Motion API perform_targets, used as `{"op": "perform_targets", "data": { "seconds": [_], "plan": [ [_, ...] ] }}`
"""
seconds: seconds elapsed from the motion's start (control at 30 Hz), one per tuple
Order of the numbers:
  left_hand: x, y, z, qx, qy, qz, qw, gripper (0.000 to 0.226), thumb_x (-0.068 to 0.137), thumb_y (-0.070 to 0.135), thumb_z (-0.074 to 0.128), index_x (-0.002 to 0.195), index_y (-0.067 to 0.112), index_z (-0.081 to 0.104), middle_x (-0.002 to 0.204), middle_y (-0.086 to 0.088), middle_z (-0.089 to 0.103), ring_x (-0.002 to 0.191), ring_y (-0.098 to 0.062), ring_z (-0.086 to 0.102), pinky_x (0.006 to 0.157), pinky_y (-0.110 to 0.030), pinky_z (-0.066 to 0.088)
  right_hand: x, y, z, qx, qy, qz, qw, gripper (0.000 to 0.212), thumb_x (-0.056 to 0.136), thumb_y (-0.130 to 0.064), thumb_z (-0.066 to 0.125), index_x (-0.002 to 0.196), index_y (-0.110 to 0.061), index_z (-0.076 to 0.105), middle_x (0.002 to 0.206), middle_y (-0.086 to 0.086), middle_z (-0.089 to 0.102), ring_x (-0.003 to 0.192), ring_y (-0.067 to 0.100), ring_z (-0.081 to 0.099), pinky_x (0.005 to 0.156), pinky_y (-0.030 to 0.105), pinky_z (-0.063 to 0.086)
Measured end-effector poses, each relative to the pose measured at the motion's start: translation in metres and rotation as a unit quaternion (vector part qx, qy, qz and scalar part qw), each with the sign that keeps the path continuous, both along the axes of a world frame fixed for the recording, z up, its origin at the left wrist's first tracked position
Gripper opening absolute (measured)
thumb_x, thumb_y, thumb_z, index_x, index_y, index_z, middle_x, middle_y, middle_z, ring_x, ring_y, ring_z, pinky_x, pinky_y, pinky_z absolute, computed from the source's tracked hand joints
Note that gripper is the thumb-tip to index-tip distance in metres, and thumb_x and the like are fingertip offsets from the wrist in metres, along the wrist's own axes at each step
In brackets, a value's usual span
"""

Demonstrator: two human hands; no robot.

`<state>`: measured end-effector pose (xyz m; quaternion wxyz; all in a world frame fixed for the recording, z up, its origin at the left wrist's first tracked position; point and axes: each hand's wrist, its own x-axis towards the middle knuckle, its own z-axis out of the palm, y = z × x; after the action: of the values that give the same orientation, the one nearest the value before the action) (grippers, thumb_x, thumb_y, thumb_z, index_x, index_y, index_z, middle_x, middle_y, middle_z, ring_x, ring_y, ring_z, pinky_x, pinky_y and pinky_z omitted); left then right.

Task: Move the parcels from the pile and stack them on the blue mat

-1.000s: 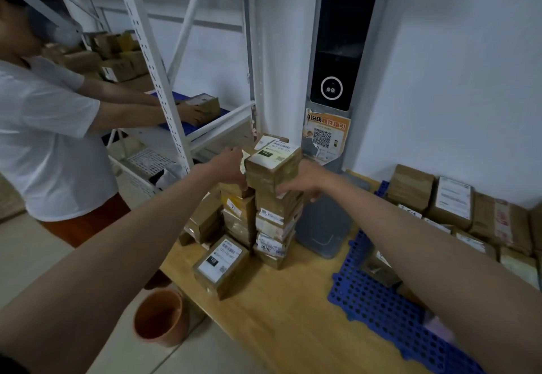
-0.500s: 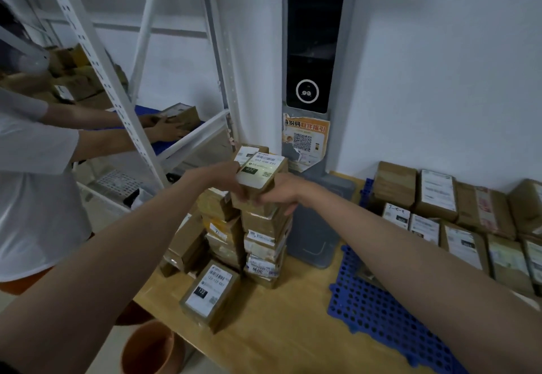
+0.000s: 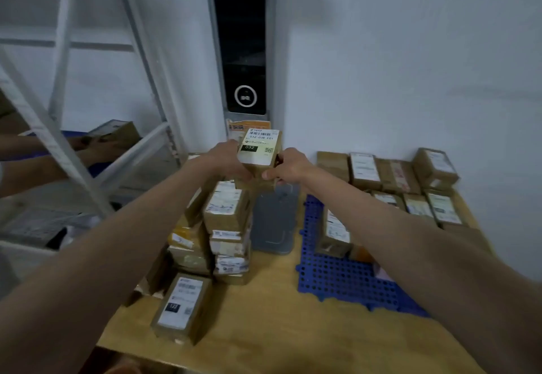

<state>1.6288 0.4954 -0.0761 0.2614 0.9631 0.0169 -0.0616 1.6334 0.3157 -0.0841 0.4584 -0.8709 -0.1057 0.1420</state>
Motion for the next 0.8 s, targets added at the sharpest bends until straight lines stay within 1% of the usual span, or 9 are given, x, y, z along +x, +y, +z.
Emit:
{"op": "perform_targets", "data": {
  "seconds": [0.13, 0.27, 0.33, 0.4, 0.43, 0.53, 0.63, 0.73, 0.8],
  "plan": [
    [0.000, -0.055, -0.007, -0.009, -0.009, -0.079, 0.997, 0.060, 0.062, 0.025, 0.087, 0.113, 0.019, 0.056, 0.114, -0.002, 0.064, 0.103, -0.023, 0.061, 0.086, -0.036, 0.052, -0.022, -0.053, -0.002, -0.011, 0.012, -0.054, 0.998, 0.047, 0.078, -0.004, 0.077, 0.121, -0.005, 0.060, 0.124, 0.012, 0.065, 0.114, 0.027, 0.061, 0.098, 0.041, 0.051],
    [0.000, -0.114, -0.017, -0.008, 0.012, -0.117, 0.993, 0.073, 0.063, 0.029, 0.087, 0.124, 0.013, 0.051, 0.119, -0.004, 0.061, 0.107, -0.023, 0.059, 0.091, -0.037, 0.051, -0.046, -0.105, -0.006, -0.024, 0.022, -0.107, 0.994, 0.050, 0.080, 0.003, 0.071, 0.127, -0.006, 0.057, 0.125, 0.012, 0.063, 0.111, 0.028, 0.062, 0.091, 0.041, 0.055],
    [-0.001, -0.141, -0.022, -0.009, 0.011, -0.151, 0.988, 0.062, 0.066, 0.027, 0.087, 0.114, 0.017, 0.048, 0.112, 0.002, 0.058, 0.101, -0.018, 0.055, 0.079, -0.027, 0.049, -0.056, -0.131, -0.009, -0.059, 0.021, -0.112, 0.992, 0.043, 0.083, 0.000, 0.067, 0.125, -0.005, 0.059, 0.124, 0.014, 0.063, 0.110, 0.030, 0.063, 0.093, 0.043, 0.054],
    [-0.005, -0.171, -0.025, -0.011, 0.012, -0.198, 0.980, 0.050, 0.069, 0.024, 0.085, 0.099, 0.030, 0.046, 0.102, 0.006, 0.053, 0.093, -0.014, 0.049, 0.064, -0.018, 0.038, -0.065, -0.156, -0.012, -0.111, 0.017, -0.120, 0.986, 0.037, 0.085, -0.002, 0.064, 0.122, -0.001, 0.060, 0.123, 0.017, 0.064, 0.111, 0.032, 0.062, 0.095, 0.044, 0.052],
    [-0.005, -0.185, -0.028, -0.009, 0.017, -0.221, 0.975, 0.048, 0.070, 0.023, 0.085, 0.101, 0.032, 0.050, 0.103, 0.006, 0.054, 0.092, -0.013, 0.049, 0.064, -0.018, 0.038, -0.068, -0.168, -0.014, -0.138, 0.018, -0.129, 0.982, 0.036, 0.085, -0.004, 0.065, 0.121, 0.001, 0.060, 0.121, 0.019, 0.064, 0.111, 0.034, 0.062, 0.096, 0.044, 0.051],
    [-0.003, -0.227, -0.038, 0.003, 0.037, -0.266, 0.963, 0.058, 0.070, 0.020, 0.085, 0.122, 0.020, 0.059, 0.114, 0.002, 0.063, 0.097, -0.015, 0.056, 0.081, -0.026, 0.046, -0.073, -0.204, -0.019, -0.173, 0.036, -0.160, 0.971, 0.041, 0.083, -0.007, 0.068, 0.120, 0.006, 0.057, 0.118, 0.023, 0.063, 0.112, 0.037, 0.061, 0.095, 0.042, 0.051],
    [0.006, -0.265, -0.050, 0.014, 0.039, -0.297, 0.954, 0.056, 0.071, 0.020, 0.083, 0.122, 0.017, 0.061, 0.121, -0.004, 0.065, 0.106, -0.021, 0.060, 0.091, -0.034, 0.049, -0.073, -0.240, -0.025, -0.191, 0.046, -0.161, 0.967, 0.044, 0.083, -0.009, 0.069, 0.123, 0.004, 0.056, 0.121, 0.023, 0.062, 0.113, 0.037, 0.059, 0.096, 0.041, 0.050],
    [0.021, -0.302, -0.063, 0.014, 0.039, -0.307, 0.951, 0.067, 0.071, 0.023, 0.084, 0.129, 0.017, 0.053, 0.125, -0.003, 0.061, 0.109, -0.021, 0.057, 0.083, -0.026, 0.045, -0.066, -0.278, -0.032, -0.194, 0.035, -0.149, 0.969, 0.043, 0.084, -0.006, 0.066, 0.126, 0.001, 0.056, 0.123, 0.020, 0.061, 0.113, 0.035, 0.059, 0.095, 0.046, 0.050],
    [0.034, -0.329, -0.073, 0.000, 0.066, -0.289, 0.955, 0.073, 0.071, 0.025, 0.085, 0.130, 0.013, 0.044, 0.124, -0.006, 0.059, 0.103, -0.023, 0.059, 0.073, -0.026, 0.048, -0.057, -0.305, -0.039, -0.196, 0.028, -0.141, 0.970, 0.041, 0.087, -0.008, 0.063, 0.126, -0.001, 0.055, 0.123, 0.017, 0.061, 0.112, 0.033, 0.059, 0.094, 0.047, 0.051]
  ]
}}
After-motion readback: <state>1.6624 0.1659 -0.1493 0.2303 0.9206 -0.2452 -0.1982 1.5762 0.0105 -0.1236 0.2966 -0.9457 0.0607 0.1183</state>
